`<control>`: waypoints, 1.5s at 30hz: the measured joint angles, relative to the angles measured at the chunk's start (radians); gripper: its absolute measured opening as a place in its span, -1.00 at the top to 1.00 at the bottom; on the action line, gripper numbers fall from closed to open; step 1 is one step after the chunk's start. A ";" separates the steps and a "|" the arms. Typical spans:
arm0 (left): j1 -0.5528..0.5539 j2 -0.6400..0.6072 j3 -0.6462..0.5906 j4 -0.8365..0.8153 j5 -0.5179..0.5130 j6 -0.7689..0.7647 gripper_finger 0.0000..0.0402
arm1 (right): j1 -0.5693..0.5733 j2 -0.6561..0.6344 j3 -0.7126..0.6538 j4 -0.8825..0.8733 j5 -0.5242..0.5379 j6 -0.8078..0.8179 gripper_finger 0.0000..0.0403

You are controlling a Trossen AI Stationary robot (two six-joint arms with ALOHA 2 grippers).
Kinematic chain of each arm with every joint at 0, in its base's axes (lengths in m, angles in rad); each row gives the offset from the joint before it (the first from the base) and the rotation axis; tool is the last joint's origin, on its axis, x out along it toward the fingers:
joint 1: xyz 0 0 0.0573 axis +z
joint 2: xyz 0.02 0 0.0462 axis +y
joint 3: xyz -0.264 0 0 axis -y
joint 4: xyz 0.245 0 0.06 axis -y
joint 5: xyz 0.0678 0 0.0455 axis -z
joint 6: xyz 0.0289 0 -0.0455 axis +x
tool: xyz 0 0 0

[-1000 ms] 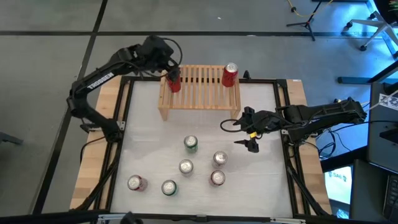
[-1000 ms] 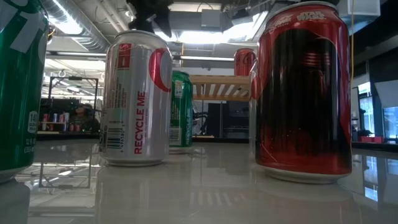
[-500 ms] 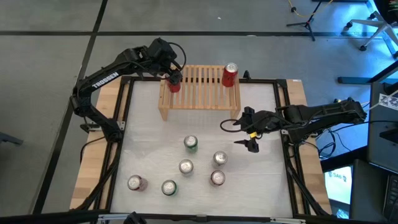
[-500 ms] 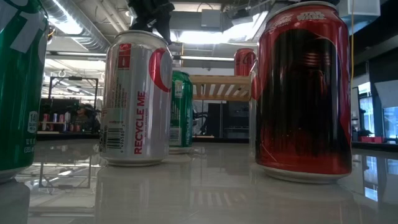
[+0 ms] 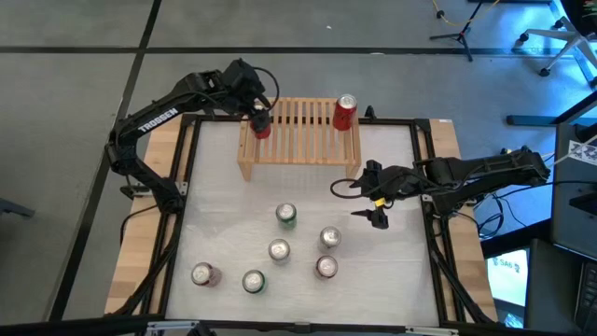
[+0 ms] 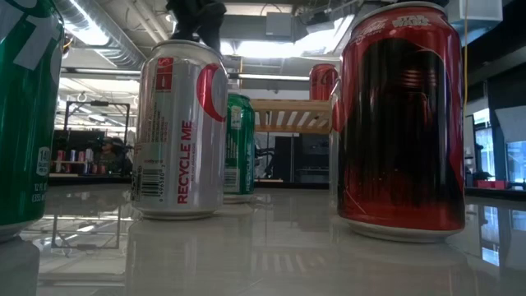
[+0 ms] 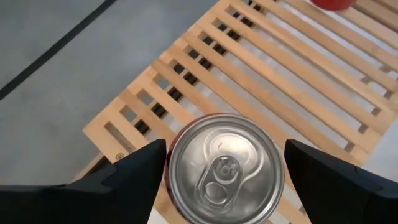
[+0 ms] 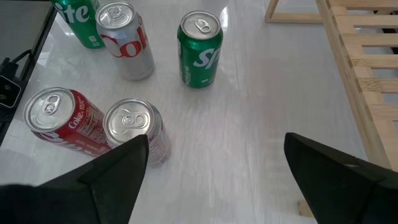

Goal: Place canned beverage on shelf
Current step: Put the red black soda can on the shelf

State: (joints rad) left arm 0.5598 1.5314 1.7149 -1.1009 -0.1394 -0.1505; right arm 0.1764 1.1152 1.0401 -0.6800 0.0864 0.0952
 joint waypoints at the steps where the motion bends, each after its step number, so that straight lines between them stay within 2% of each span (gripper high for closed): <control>1: 0.000 0.000 0.000 -0.004 0.000 0.000 -0.58 | 0.000 0.000 0.000 0.000 0.000 0.000 -0.84; 8: 0.000 0.000 0.000 -0.012 0.000 0.005 -0.58 | 0.000 0.000 0.000 0.000 0.000 0.000 -0.84; 13: 0.000 0.000 0.000 -0.014 0.000 0.072 -0.57 | 0.000 0.000 0.000 0.000 0.000 0.000 -0.84; 22: 0.000 -0.001 0.001 -0.010 0.000 0.113 -0.33 | 0.000 0.000 0.000 0.000 0.000 0.000 -0.84; 45: 0.018 -0.002 0.001 0.009 0.064 0.468 -0.27 | 0.000 0.000 0.000 0.000 0.000 0.000 -0.84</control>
State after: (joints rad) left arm 0.5782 1.5295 1.7161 -1.0923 -0.0753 0.3179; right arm 0.1764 1.1152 1.0401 -0.6800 0.0864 0.0949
